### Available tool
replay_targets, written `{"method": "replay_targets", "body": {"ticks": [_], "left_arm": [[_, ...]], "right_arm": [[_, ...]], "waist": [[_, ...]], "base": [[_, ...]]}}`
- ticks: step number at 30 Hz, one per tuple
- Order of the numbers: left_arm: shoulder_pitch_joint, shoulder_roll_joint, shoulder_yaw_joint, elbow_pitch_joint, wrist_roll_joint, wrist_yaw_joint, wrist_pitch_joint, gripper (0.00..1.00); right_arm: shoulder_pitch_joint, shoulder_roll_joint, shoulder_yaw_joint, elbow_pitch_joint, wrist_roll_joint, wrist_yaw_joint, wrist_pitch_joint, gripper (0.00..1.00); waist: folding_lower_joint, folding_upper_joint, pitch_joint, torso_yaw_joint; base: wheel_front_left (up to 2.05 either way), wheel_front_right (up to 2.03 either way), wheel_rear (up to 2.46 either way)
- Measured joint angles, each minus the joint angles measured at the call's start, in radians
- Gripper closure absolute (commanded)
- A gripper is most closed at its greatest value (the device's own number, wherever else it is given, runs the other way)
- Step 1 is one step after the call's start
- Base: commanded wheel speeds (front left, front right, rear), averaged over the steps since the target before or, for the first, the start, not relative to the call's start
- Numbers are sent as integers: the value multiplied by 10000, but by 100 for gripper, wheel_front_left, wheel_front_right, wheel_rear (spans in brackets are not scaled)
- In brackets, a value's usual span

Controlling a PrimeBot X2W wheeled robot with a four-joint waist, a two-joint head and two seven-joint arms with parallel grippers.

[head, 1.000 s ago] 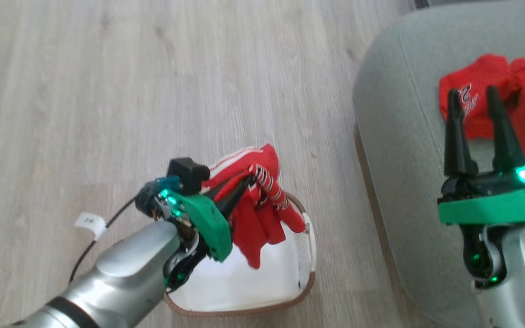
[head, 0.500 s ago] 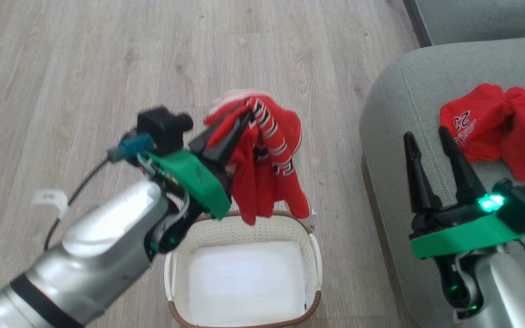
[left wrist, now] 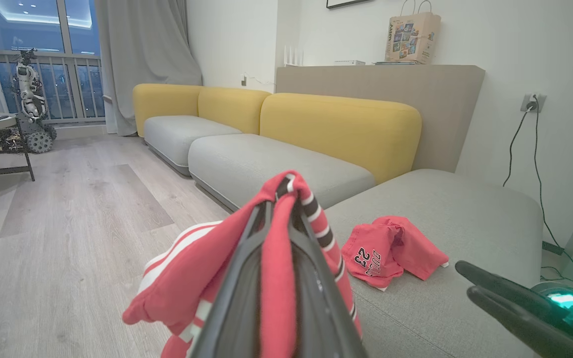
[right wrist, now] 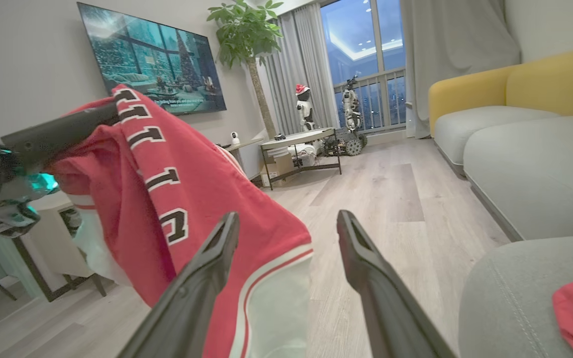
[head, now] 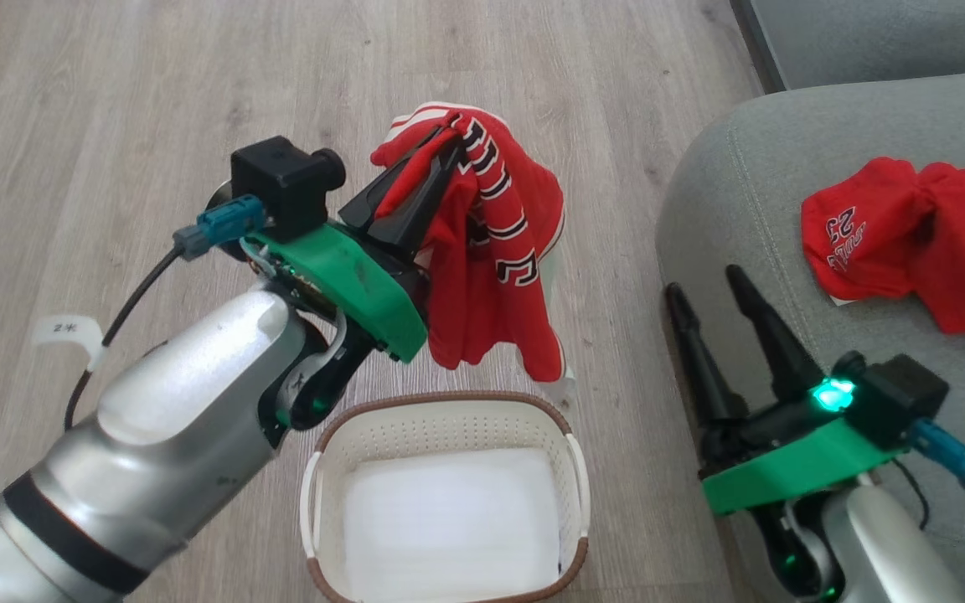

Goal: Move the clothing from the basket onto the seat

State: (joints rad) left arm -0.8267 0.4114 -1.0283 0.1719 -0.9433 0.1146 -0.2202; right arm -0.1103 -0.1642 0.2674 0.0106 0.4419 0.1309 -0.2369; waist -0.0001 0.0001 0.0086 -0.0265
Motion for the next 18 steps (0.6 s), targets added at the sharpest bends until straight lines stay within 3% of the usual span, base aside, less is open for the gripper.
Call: {"method": "replay_targets", "body": {"ticks": [10, 14, 18], "left_arm": [[-13, -71, -194, -63, 2, 2, 79, 100], [-45, -207, -451, -69, 123, -104, 180, 100], [-48, -416, -675, -65, 165, -224, 251, 100]], "right_arm": [[-679, -472, 2209, 328, 261, 0, 460, 0], [-1735, -589, 3114, 1283, 320, 0, 713, 0], [-2316, -443, 3312, 2397, 387, 0, 1041, 0]], "waist": [[0, 0, 17, 171], [0, 0, -43, 412], [0, 0, -95, 646]], "base": [[0, 0, 0], [0, 0, 0], [0, 0, 0]]}}
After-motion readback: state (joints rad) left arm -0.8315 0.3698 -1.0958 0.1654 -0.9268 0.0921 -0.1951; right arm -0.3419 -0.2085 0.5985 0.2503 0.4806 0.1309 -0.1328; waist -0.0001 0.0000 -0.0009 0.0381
